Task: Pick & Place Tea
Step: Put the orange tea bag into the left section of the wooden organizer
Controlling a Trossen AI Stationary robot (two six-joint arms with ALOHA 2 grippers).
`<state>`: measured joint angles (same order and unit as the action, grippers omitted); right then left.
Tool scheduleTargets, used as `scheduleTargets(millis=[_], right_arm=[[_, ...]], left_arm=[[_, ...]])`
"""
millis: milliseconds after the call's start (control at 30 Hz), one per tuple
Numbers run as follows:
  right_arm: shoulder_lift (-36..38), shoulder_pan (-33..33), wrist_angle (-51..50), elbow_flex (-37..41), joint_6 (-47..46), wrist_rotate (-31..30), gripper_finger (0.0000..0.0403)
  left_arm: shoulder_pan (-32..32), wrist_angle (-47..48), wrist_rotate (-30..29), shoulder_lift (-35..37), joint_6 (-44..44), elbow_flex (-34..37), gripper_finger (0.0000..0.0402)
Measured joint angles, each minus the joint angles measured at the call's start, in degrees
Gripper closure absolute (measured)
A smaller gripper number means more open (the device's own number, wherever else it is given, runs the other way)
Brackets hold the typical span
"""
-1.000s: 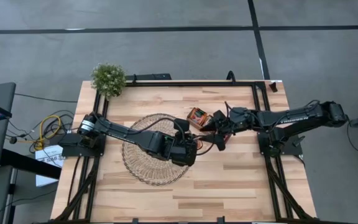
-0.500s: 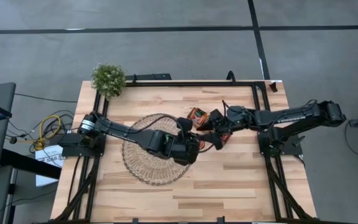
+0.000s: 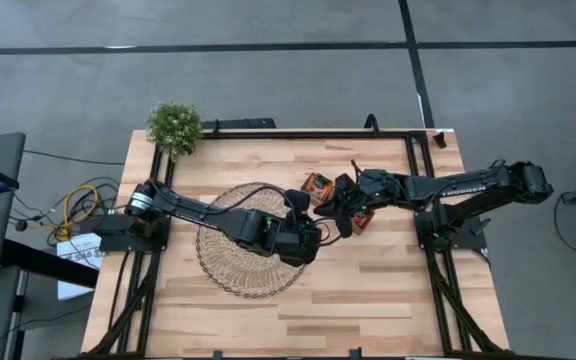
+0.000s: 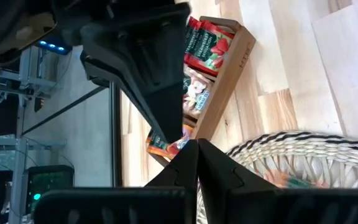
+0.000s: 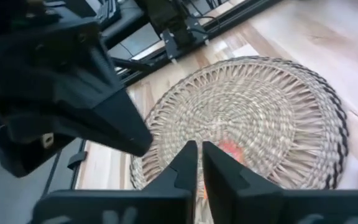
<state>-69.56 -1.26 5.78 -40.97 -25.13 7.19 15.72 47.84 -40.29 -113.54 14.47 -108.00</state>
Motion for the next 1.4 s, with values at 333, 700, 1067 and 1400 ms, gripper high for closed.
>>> scheduleTargets(millis=[333, 700, 1067, 1400], right_arm=[[0.02, 2.66, -1.78, 0.0, 0.93, -2.81, 0.0402], [-0.31, 8.7, -5.31, 0.0, -3.85, -7.7, 0.0403], [-3.89, 16.88, -1.36, -0.16, -17.57, -17.87, 0.0403], [-24.56, 17.4, -7.33, -17.44, -25.26, -19.46, 0.0403]], left_arm=[[0.01, 8.55, 0.72, 0.0, -9.34, -0.01, 0.0401], [0.04, 32.31, 12.74, 2.96, -38.25, 10.0, 0.0401], [2.67, 14.98, 16.29, 20.03, -48.57, 36.95, 0.0401], [2.67, 12.69, 15.65, 38.91, -51.42, 51.16, 0.0401]])
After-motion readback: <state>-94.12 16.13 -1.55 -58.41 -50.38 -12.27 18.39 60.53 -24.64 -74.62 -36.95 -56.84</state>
